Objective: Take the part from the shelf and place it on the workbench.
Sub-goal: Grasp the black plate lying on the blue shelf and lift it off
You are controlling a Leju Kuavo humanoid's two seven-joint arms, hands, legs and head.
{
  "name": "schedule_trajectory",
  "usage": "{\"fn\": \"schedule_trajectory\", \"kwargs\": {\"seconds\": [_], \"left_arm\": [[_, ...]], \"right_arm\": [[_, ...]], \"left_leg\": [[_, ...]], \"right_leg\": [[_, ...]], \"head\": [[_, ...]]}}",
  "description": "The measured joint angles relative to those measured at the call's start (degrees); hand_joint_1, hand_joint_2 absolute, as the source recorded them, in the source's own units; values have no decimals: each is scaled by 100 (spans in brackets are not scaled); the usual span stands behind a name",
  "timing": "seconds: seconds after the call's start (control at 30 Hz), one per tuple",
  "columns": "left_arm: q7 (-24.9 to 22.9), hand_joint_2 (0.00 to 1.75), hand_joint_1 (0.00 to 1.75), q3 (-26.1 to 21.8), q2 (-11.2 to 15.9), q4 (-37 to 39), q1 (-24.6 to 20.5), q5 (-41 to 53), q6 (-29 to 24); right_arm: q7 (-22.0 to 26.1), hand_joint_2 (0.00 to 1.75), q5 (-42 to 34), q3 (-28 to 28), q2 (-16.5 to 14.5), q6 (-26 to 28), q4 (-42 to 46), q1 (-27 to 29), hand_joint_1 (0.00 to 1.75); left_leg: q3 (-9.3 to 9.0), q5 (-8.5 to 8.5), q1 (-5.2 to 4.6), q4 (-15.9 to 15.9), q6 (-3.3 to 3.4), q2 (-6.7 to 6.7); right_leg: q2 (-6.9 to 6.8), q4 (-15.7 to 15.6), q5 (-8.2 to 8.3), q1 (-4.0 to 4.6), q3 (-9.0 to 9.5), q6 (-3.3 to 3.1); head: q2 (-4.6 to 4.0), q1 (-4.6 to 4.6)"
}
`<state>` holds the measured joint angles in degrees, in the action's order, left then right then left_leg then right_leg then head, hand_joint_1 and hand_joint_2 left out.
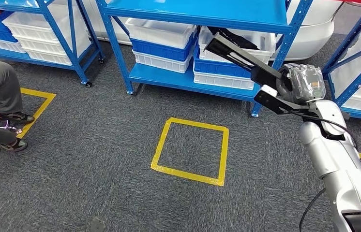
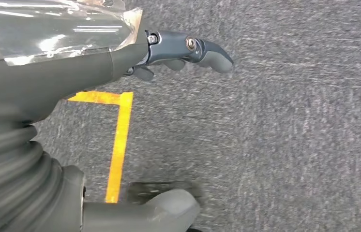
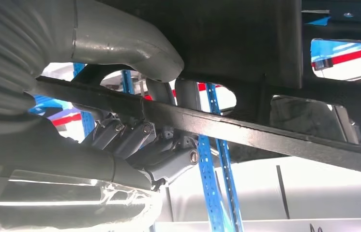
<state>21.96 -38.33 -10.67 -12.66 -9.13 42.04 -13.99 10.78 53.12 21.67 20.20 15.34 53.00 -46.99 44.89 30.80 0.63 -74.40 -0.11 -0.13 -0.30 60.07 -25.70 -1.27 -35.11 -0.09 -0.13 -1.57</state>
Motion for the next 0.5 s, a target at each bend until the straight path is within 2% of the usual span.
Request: {"fn": "schedule_trajectory", "kwargs": {"seconds": [0.03, 0.07, 0.1, 0.17, 0.2, 0.23, 0.3, 0.33, 0.37, 0.43, 0.47, 0.5], "left_arm": [[9, 175, 0, -1, -1, 0, 4, -2, -2], [17, 175, 0, -1, -2, 0, 8, -3, -4], [25, 175, 0, -1, -3, -2, 8, -3, -7], [40, 175, 0, -1, 3, -17, -1, -3, -13], [48, 175, 0, 0, 6, -25, -2, -3, -15], [53, 175, 0, -1, 9, -32, 0, -3, -17], [58, 175, 0, -1, 5, -32, 10, -3, -17], [59, 175, 0, -1, 3, -32, 13, -4, -17], [60, 175, 0, -2, 2, -33, 15, -4, -17], [60, 175, 0, -2, 3, -34, 17, -5, -17], [60, 175, 0, -2, 1, -34, 18, -5, -16], [60, 175, 0, -1, -6, -33, 19, -5, -16]], "right_arm": [[-5, 175, 9, -1, -8, -7, 5, -1, 175], [-8, 175, 14, -4, -13, -10, 12, -1, 175], [-9, 175, 17, -13, -15, -13, 27, -3, 175], [-11, 175, 17, -40, -10, -13, 69, -16, 175], [-14, 175, 14, -52, -7, -13, 84, -30, 175], [-20, 175, 10, -58, -7, -14, 92, -42, 175], [-27, 175, 9, -57, -9, -17, 92, -30, 175], [-28, 175, 11, -56, -7, -20, 91, -11, 175], [-28, 175, 11, -58, -1, -22, 91, 6, 175], [-28, 175, 8, -62, 7, -26, 90, 16, 175], [-29, 175, 5, -64, 8, -26, 90, 15, 175], [-29, 175, 4, -64, 8, -26, 90, 16, 175]], "left_leg": [[-80, -65, 0, -144, 16, 0], [-242, -198, -3, -113, 49, -2], [-516, -291, -11, 108, 101, -6], [-1193, -154, -56, 906, 204, -12], [-1430, -49, -91, 1244, 238, -17], [-1545, 15, -132, 1465, 265, -20], [-1504, -154, -177, 1627, 326, -12], [-1458, -267, -179, 1701, 368, 0], [-1388, -396, -167, 1762, 405, 15], [-1204, -610, -153, 1810, 446, 29], [-1092, -707, -151, 1807, 448, 32], [-971, -802, -149, 1804, 436, 35]], "right_leg": [[0, 1, 75, 22, -93, 0], [0, 1, 151, 43, -188, 3], [1, 2, 228, 58, -271, 8], [-3, -4, 362, 75, -384, 49], [-11, -25, 431, 62, -404, 83], [-19, -62, 505, 41, -416, 126], [-24, -154, 636, 11, -439, 200], [-17, -134, 569, 13, -477, 199], [-9, -19, 388, 24, -542, 169], [2, 547, -197, 25, -679, 72], [2, 916, -414, 20, -723, 64], [3, 1248, -497, 13, -720, 102]], "head": [[0, -1], [0, 0], [0, -1], [0, 5], [0, 8], [0, 2], [0, -10], [0, -10], [0, 3], [0, 25], [0, 32], [0, 34]]}}
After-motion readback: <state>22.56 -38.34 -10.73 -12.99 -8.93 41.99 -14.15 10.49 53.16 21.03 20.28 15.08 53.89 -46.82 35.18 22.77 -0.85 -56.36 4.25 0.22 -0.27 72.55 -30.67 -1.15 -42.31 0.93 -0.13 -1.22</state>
